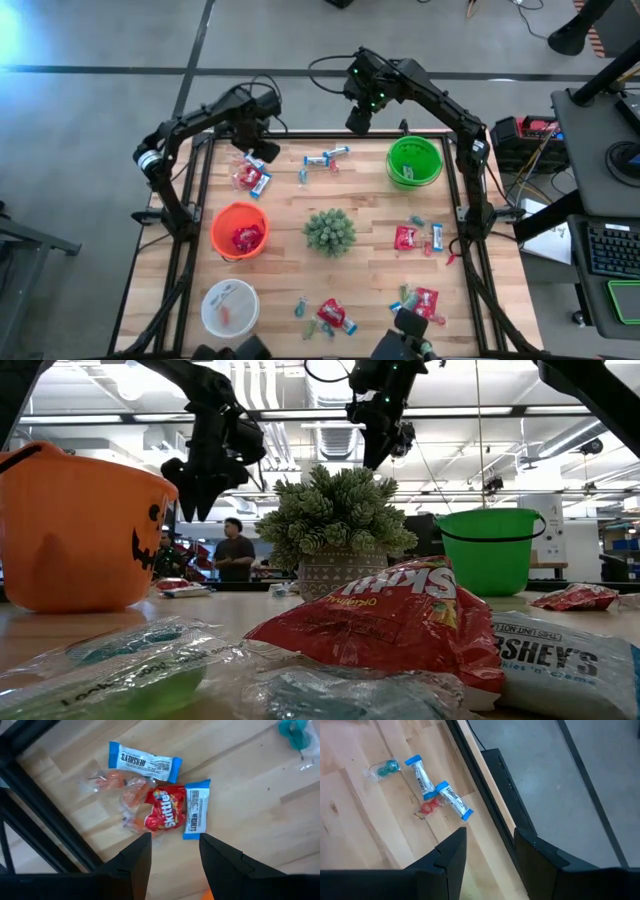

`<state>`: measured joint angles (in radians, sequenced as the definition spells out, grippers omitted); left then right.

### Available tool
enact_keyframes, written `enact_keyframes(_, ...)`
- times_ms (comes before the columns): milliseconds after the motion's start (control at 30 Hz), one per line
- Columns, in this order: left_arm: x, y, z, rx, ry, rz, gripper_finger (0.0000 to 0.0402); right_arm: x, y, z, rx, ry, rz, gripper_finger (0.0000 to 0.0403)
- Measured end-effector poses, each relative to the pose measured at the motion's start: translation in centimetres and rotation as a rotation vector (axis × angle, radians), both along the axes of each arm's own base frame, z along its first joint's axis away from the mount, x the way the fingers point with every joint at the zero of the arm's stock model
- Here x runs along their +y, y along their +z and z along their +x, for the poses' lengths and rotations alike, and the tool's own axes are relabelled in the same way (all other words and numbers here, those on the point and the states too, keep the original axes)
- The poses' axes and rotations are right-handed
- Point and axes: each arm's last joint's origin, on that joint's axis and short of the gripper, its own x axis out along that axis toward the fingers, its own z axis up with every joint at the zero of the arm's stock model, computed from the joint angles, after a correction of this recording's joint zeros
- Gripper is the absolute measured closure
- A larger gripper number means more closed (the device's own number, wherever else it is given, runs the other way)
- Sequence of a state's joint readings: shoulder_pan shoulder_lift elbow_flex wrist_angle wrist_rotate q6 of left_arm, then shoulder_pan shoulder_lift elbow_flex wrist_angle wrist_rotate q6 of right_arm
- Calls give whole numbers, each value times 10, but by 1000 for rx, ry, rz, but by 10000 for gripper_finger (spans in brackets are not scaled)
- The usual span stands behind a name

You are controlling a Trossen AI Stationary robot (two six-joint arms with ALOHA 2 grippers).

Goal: Sort candy
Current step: Put the white chocolate into the green bucket

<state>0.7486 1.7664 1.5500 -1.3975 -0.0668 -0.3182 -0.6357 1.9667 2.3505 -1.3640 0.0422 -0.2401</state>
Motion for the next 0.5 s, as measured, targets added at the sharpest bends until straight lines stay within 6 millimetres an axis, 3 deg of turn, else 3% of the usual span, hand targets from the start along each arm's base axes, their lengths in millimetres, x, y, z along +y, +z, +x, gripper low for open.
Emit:
enact_keyframes(300, -13, -26, 17, -44, 20, 33, 254, 0, 0, 0, -7, -18, 8, 248)
enact_keyframes(500, -22, -50, 14, -17, 39, 3, 254, 0, 0, 0, -16, -45, 19, 252)
